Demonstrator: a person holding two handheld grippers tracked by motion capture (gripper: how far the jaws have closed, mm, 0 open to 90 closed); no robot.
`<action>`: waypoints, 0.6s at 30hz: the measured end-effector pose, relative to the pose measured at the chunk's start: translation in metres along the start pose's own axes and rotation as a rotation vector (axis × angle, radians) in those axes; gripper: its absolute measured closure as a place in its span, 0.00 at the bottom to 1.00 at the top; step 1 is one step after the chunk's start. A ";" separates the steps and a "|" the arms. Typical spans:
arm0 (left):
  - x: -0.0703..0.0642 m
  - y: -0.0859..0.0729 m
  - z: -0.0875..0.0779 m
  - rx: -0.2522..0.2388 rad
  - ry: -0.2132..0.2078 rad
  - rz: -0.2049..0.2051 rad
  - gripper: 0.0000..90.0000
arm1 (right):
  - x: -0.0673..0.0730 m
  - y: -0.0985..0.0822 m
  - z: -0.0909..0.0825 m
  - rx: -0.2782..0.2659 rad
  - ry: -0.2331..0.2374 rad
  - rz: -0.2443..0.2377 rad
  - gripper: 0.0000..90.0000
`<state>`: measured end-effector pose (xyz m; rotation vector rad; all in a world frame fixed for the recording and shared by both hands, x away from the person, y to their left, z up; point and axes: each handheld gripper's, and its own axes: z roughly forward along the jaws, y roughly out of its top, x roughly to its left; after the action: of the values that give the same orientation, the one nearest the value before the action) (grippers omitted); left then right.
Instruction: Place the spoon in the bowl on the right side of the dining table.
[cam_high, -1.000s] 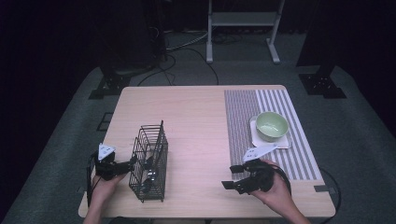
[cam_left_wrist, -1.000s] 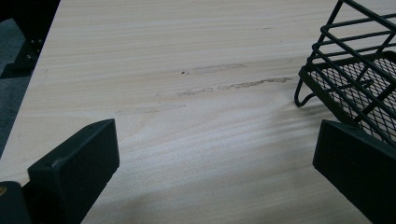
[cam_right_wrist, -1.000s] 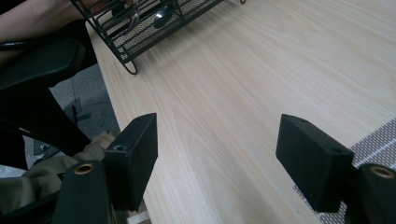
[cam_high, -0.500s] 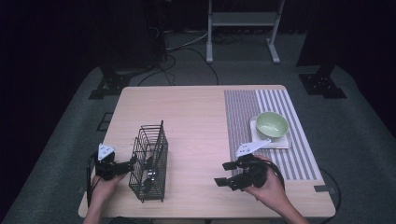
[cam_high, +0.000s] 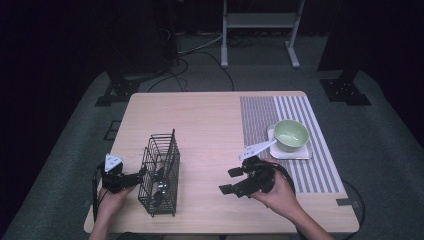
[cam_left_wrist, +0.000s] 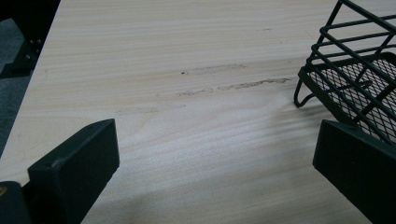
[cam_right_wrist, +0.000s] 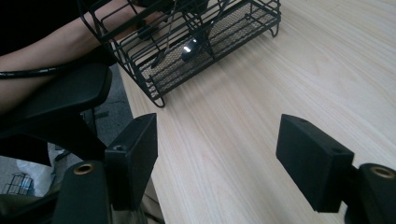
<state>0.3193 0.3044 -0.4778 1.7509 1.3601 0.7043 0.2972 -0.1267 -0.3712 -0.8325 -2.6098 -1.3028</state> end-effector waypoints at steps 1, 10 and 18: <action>0.000 0.000 0.000 0.000 0.000 0.000 0.00 | 0.000 0.002 0.001 0.003 0.001 0.001 0.32; 0.000 0.000 0.000 -0.001 -0.002 -0.004 0.00 | 0.004 0.027 0.013 0.023 0.019 -0.018 0.31; 0.000 0.000 0.000 -0.003 -0.003 -0.007 0.00 | 0.004 0.043 0.022 0.046 0.054 -0.003 0.28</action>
<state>0.3194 0.3048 -0.4780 1.7434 1.3625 0.6994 0.3192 -0.0876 -0.3535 -0.7756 -2.5901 -1.2430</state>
